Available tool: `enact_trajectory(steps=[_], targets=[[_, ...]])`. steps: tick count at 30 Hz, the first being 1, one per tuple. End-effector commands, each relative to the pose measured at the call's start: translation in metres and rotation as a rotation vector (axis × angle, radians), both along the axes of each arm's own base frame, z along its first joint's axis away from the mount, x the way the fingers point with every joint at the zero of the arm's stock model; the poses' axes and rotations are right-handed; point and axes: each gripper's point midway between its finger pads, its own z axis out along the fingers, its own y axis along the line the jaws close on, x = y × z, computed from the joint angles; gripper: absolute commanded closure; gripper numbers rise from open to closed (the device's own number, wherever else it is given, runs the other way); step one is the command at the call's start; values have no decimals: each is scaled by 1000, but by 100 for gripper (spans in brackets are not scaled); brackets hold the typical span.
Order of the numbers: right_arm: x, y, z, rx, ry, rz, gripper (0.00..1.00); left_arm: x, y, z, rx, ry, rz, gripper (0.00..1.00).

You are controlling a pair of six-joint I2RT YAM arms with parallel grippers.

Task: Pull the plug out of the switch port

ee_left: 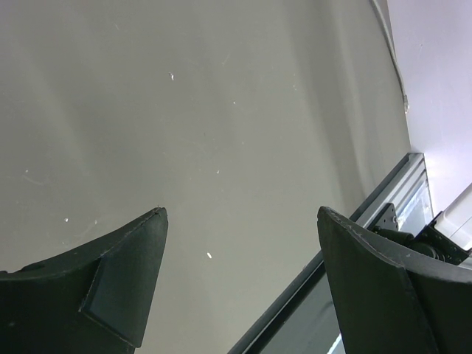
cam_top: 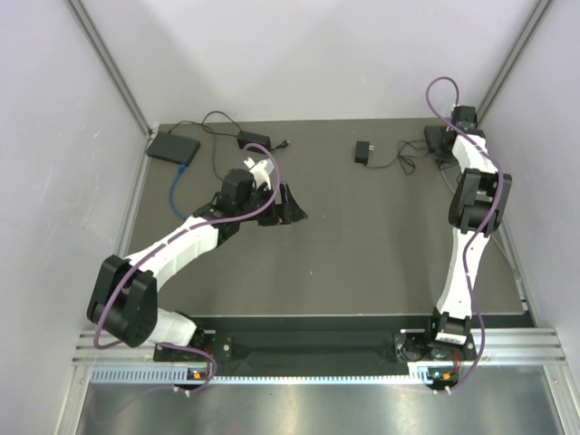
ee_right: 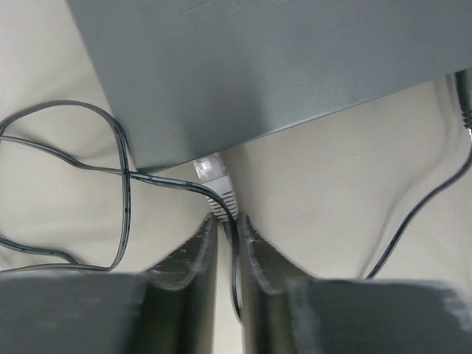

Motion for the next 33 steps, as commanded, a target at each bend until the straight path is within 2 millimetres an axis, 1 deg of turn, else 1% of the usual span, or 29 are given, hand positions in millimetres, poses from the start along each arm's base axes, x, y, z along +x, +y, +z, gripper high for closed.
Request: enact_trajectory(steps=[1,2,3,5,6,7,9,10,11,12,13,14,15,16,17,18,19,20,21,22,23,24,25,27,28,30,31,33], targets=[[2,1,12,-32,0,3,91,6,-3,21,-34,-57,-5,13],[0,2,13,-44,6,7,100,6,-3,20,-34,-55,-5,13],[-1,0,16,-62,8,-1,100,6,-3,21,-35,-57,-6,13],[-5,6,28,-82,3,7,100,7,-3,24,-35,-57,-5,13],[-7,11,33,-79,-4,10,100,8,-2,24,-34,-56,-2,13],[-14,18,41,-73,-8,19,100,9,-2,26,-37,-56,-4,13],[-20,26,50,-60,-29,17,100,11,-4,30,-47,-53,-4,14],[-32,31,53,-45,-25,13,100,11,-6,33,-60,-48,-9,15],[-37,33,55,-34,-26,16,100,11,-10,35,-74,-53,-28,25],[-41,39,55,-15,-29,25,100,10,-14,38,-87,-56,-48,30],[-54,43,55,3,-17,39,100,12,-16,42,-93,-64,-61,33],[-60,53,55,42,-18,73,100,14,-17,37,-81,-43,-58,34],[-65,57,55,40,-14,95,100,16,-19,37,-78,-36,-61,34],[-80,68,54,64,1,127,100,20,-22,44,-84,-46,-70,35],[-86,74,53,71,8,147,100,22,-25,40,-85,-29,-75,35],[-94,78,52,65,18,168,100,23,-27,41,-93,-22,-76,35],[-109,87,50,65,39,188,100,27,-30,46,-111,-19,-74,35],[-117,90,49,60,51,198,100,27,-35,44,-118,-9,-88,35],[-125,90,49,37,62,200,100,26,-41,45,-122,-9,-101,35],[-143,94,46,28,82,206,100,27,-45,50,-129,-17,-109,35],[-151,95,44,28,91,208,100,28,-48,46,-126,-7,-116,35],[-161,87,42,-8,108,178,100,26,-52,46,-127,-5,-126,35],[-179,86,36,-15,134,171,100,28,-54,49,-133,-4,-125,35],[-194,83,32,-24,152,146,100,28,-57,48,-139,4,-127,35],[-208,83,29,-28,168,136,100,28,-59,51,-148,7,-130,35],[-225,80,21,-35,205,107,100,26,-62,50,-155,17,-143,35],[-228,80,24,-33,198,100,100,26,-63,50,-154,18,-146,35],[-234,84,24,-12,199,100,99,28,-63,48,-149,17,-145,35]])
